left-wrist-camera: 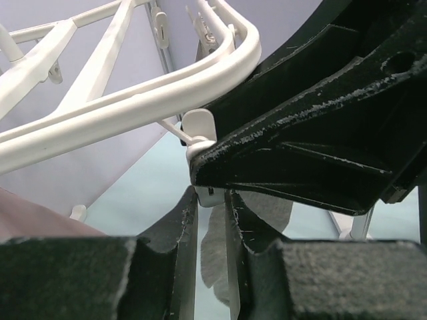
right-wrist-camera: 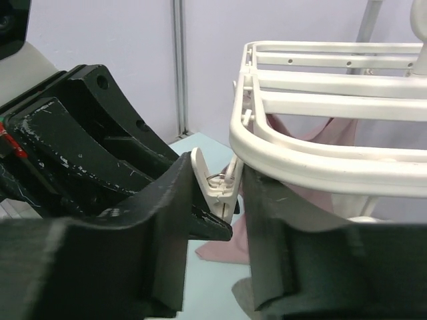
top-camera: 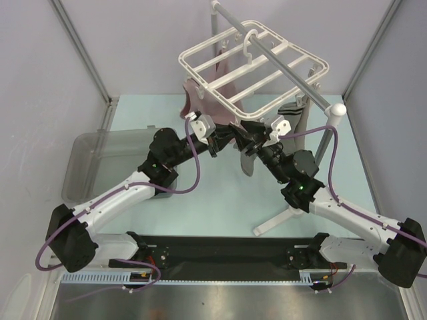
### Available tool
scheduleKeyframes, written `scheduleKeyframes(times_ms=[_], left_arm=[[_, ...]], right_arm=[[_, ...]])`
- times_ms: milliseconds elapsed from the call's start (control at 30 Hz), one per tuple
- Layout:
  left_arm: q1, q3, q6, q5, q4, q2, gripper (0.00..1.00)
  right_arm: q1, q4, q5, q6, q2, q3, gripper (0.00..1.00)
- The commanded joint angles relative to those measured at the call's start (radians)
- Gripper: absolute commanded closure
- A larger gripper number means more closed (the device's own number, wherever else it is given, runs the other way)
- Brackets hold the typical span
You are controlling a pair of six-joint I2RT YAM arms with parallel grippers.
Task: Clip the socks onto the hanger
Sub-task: Open the clamp at the hanger.
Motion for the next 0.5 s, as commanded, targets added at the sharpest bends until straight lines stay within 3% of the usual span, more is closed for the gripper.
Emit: scheduleKeyframes(times_ms=[0,33,133,200,333,467], left_arm=[[-0.019,0.049,0.02,0.02,-0.032,0.011,1.0],[-0.019,0.058,0.016,0.018,-0.039,0.013,0.96],[-0.019,0.07,-0.003,0.012,-0.078,0.013,0.69],[-0.019,0.063,-0.003,-0.006,-0.108,-0.007,0.56],[-0.014,0.009,-0.021,-0.029,-0.137,-0.09,0.48],[0.033,-0.06,-0.128,-0.064,-0.176,-0.214,0.46]], right_arm=[[-0.001,0.07,0.042,0.018,0.003,0.014,0.68],[-0.001,0.06,0.042,0.016,0.003,0.019,0.85],[-0.004,0.055,0.062,0.033,0.004,0.023,1.0],[-0.007,0.035,0.067,0.052,0.004,0.034,1.0],[-0.01,0.001,0.074,0.082,-0.002,0.04,1.0],[-0.016,-0.012,0.07,0.107,-0.007,0.036,1.0]])
